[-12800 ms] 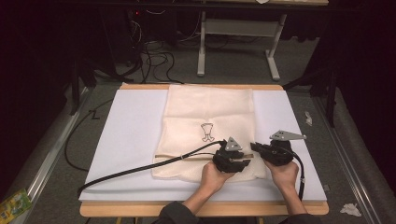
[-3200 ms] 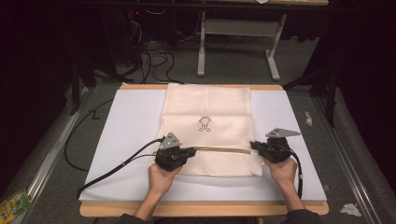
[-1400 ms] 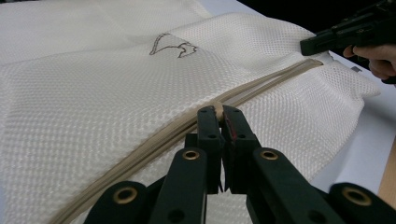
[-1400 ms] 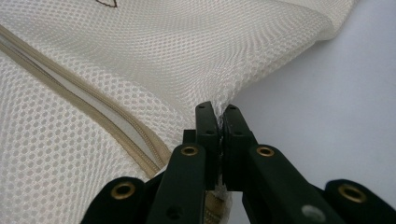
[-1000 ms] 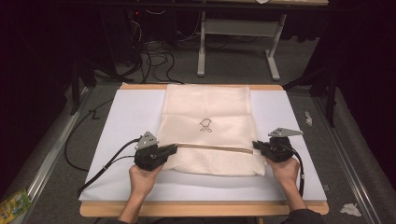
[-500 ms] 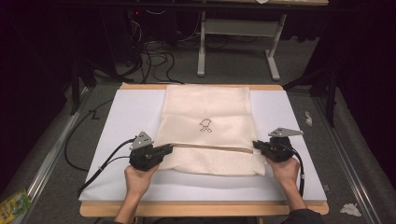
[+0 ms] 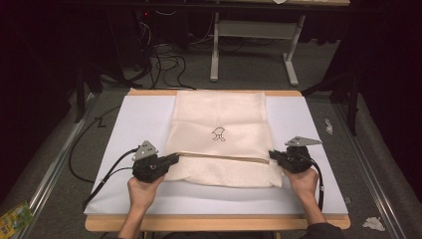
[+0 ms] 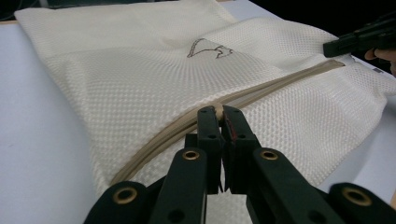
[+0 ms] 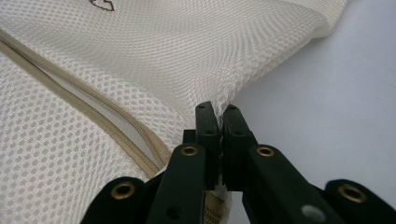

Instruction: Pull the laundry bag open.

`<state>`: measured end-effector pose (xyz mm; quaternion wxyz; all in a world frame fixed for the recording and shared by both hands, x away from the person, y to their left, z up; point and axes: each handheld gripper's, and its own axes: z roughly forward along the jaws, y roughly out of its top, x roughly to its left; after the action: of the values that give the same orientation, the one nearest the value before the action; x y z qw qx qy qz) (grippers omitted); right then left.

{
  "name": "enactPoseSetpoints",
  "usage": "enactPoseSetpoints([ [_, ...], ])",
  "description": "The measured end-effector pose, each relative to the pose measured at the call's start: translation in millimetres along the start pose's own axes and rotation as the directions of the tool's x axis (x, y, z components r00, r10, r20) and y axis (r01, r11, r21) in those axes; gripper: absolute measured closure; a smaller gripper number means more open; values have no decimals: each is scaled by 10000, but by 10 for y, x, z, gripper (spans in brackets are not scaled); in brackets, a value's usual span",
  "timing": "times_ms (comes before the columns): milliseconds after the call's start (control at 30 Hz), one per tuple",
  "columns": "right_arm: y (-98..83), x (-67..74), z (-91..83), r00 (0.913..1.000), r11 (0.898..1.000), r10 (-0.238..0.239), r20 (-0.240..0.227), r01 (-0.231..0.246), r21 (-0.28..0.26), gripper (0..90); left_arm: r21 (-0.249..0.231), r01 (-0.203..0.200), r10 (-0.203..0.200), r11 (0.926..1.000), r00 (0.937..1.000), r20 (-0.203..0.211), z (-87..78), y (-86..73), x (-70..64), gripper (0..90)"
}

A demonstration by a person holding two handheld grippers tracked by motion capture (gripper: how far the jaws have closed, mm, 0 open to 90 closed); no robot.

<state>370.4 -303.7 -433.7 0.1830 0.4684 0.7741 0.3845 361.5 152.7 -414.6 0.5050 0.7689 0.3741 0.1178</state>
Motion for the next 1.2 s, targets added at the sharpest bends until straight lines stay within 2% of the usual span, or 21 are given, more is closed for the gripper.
enactPoseSetpoints([
  [267, -5, -22, -15, 9999, 9998, 164, -45, -165, -77, 887, 3, 137, -137, 9999, 9998, -141, -82, -10, 64, 872],
  [533, 0, -18, -10, 9999, 9999, 152, -72, -152, -47, 888, -53, 339, -341, 9994, 9991, -240, -135, -33, 128, 872],
  [800, 17, -8, -9, 9999, 9998, 50, -135, -52, -167, 887, -55, 293, -295, 9996, 9988, -402, -171, -45, 159, 872],
  [933, 8, -8, -11, 9998, 9998, 165, -105, -166, -109, 888, -32, 310, -311, 9995, 9985, -461, -202, -41, 169, 872],
  [1200, 12, -25, -22, 9999, 9997, 118, -71, -120, -194, 888, -140, 538, -545, 9985, 9970, -543, -270, -76, 247, 872],
])
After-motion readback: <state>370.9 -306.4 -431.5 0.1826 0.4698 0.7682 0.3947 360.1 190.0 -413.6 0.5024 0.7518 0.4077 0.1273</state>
